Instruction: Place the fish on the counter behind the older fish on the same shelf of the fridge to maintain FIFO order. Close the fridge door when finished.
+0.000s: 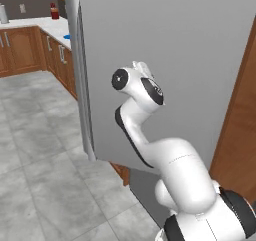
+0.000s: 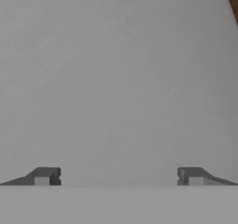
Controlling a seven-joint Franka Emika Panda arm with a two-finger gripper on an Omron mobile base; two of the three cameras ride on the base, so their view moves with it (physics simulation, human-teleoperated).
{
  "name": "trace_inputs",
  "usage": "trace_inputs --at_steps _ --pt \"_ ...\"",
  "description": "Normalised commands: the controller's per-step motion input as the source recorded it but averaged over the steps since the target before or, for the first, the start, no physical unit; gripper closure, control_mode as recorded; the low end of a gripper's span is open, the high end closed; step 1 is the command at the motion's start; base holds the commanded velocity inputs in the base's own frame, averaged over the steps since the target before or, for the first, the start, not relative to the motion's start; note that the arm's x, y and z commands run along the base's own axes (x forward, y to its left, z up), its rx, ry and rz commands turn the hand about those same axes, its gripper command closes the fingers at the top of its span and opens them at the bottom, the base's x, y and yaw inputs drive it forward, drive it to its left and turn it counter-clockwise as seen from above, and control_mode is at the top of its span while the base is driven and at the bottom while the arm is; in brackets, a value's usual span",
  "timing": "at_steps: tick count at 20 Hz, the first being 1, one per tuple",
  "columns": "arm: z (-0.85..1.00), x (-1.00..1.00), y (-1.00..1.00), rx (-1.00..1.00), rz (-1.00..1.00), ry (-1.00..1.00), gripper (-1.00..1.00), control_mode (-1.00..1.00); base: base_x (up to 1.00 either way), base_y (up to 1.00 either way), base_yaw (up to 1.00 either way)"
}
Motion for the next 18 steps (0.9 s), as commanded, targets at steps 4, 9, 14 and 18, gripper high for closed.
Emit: trace_inputs --at_steps 4,9,14,18 --pt "-0.01 0.23 -0.37 0.00 -0.13 -0.01 -1.00 -1.00 0.00 0.00 0.00" --pt "-0.08 0.24 -0.39 0.00 -0.14 -0.01 -1.00 -1.00 0.00 0.00 0.00" --pt "-0.08 0.25 -0.35 0.00 -0.13 -0.01 -1.00 -1.00 0.00 0.00 0.00" --pt "-0.09 0.28 -0.35 0.00 -0.13 -0.01 -1.00 -1.00 0.00 0.00 0.00"
